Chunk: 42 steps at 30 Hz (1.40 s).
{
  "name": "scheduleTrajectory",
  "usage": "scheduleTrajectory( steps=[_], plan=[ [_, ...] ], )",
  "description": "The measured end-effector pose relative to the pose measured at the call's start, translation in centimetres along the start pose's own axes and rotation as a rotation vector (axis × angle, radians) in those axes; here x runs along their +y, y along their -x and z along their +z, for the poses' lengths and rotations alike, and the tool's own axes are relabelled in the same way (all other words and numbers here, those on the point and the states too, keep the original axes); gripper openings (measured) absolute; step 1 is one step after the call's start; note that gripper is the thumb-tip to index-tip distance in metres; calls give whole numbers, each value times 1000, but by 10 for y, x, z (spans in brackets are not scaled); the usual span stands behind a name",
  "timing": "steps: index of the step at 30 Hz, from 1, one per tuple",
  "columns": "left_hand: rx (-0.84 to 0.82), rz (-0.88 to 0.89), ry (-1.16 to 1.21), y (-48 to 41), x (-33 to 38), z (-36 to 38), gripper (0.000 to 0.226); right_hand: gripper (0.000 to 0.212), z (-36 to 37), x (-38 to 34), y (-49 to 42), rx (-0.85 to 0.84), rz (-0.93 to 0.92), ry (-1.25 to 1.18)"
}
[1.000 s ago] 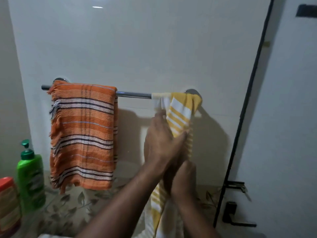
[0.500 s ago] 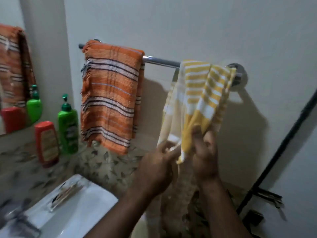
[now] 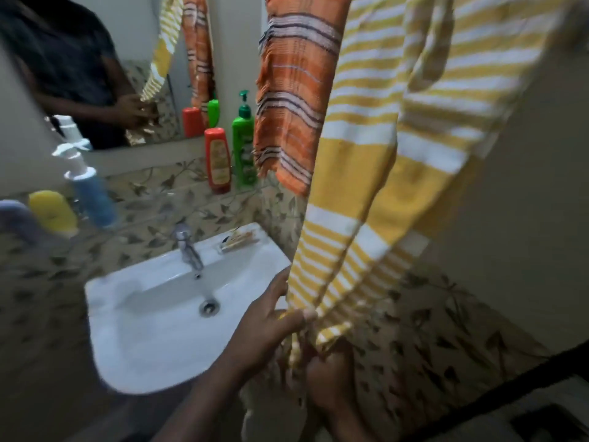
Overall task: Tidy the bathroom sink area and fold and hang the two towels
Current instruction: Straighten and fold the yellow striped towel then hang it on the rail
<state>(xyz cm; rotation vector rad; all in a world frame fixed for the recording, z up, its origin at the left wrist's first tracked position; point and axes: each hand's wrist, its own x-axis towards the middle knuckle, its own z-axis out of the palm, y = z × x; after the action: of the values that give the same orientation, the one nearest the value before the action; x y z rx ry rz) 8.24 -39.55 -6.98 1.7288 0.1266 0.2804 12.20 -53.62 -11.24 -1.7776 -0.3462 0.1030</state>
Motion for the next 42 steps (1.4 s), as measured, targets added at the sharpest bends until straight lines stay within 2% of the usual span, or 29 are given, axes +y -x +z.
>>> scheduleTrajectory(
  steps=[3, 5, 6, 9, 11, 13, 15, 17, 19, 21, 24, 25, 26, 28, 32, 34, 36, 37, 39, 42],
  plan=[
    [73, -43, -317, 16, -2, 0, 39, 9, 6, 9, 27, -213, 38, 76],
    [37, -124, -629, 23, -10, -3, 42, 11, -5, 12, 14, -397, 106, 165],
    [-5, -186, -791, 30, -16, -4, 42, 11, -11, 13, 7, -432, 142, 179],
    [-147, -305, -1092, 47, -36, -7, 22, 29, -22, 5, -3, -245, 226, 50],
    [-296, -239, -1187, 59, -41, -13, 29, 36, -14, 3, 4, -144, 243, -47],
    [-313, -148, -1079, 72, -39, -21, 39, 40, -2, 6, 13, -120, 335, -138],
    [-179, -99, -751, 89, -38, -32, 36, 39, 7, 5, 23, -60, 384, -324],
    [-66, -121, -474, 111, -42, -41, 34, 31, 13, 2, 35, 55, 419, -550],
    [-33, -206, -315, 131, -51, -48, 33, 14, 11, 3, 44, 152, 470, -667],
    [-109, -324, -216, 146, -61, -58, 43, 9, -1, 10, 45, 276, 498, -655],
    [-302, -429, -165, 167, -70, -70, 47, 4, -30, 24, 34, 439, 503, -505],
    [-340, -434, -182, 174, -72, -73, 49, 12, -38, 29, 30, 447, 499, -450],
    [-356, -432, -191, 179, -73, -75, 48, 21, -45, 37, 25, 418, 518, -430],
    [-309, -415, -174, 183, -75, -75, 38, 28, -55, 51, 25, 251, 554, -375],
    [33, -394, -89, 172, -70, -58, 15, 20, -46, 62, 50, -91, 380, 166],
    [149, -411, -20, 162, -64, -39, 10, 31, -40, 56, 63, -387, 233, 194],
    [179, -401, 51, 156, -60, -27, 10, 46, -29, 44, 76, -745, 114, 166],
    [177, -388, 89, 152, -58, -23, 11, 50, -22, 39, 80, -851, 45, 195],
    [146, -366, 190, 144, -53, -17, 14, 51, -12, 35, 77, -849, -96, 271],
    [108, -321, 292, 133, -46, -17, 23, 29, -12, 32, 62, -753, -152, 265]
  ],
)
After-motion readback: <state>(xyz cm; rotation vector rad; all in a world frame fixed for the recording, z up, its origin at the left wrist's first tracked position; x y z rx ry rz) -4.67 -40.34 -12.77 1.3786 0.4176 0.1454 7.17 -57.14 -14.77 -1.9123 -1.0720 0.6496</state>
